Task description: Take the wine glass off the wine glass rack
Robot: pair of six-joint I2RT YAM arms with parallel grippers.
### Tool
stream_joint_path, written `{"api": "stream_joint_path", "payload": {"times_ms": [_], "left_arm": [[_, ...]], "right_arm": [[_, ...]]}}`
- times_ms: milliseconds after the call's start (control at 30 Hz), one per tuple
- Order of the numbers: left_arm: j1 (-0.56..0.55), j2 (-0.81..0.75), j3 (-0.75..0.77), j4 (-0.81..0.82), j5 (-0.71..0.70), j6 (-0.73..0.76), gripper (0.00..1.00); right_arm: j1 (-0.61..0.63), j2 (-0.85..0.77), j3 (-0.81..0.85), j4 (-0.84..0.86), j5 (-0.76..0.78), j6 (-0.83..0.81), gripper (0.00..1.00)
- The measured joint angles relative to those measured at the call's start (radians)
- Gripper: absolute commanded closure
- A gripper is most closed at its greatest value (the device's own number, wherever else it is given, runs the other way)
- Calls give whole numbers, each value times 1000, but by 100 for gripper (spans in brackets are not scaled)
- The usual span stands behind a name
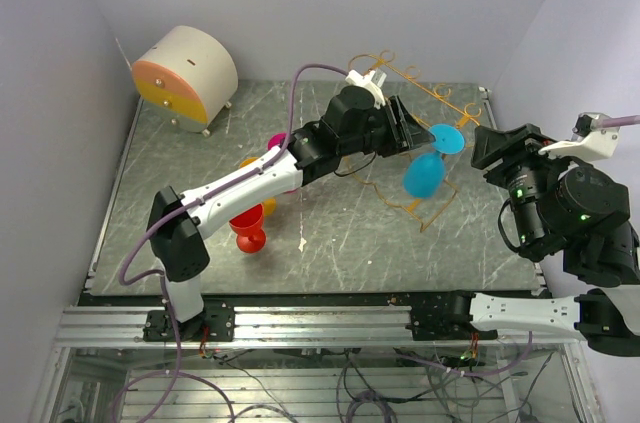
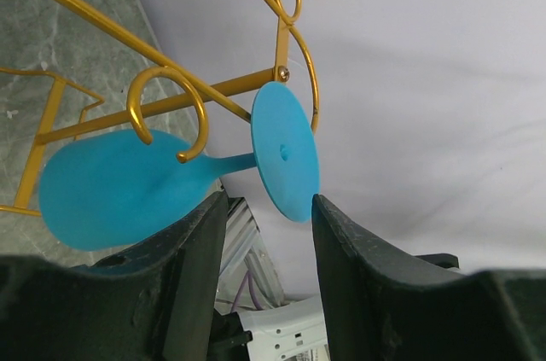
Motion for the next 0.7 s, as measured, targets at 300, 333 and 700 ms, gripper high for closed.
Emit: {"api": "stream_joint_path", "payload": {"times_ms": [300, 333, 700], "left_arm": [[0, 26, 42, -5, -14, -1, 46], [0, 29, 43, -5, -14, -1, 47], [0, 76, 63, -11, -17, -12, 51]], "right_arm": [[0, -11, -7, 1, -21, -3, 51], [0, -13, -7, 1, -21, -3, 51], [0, -32, -8, 2, -25, -14, 52]]}}
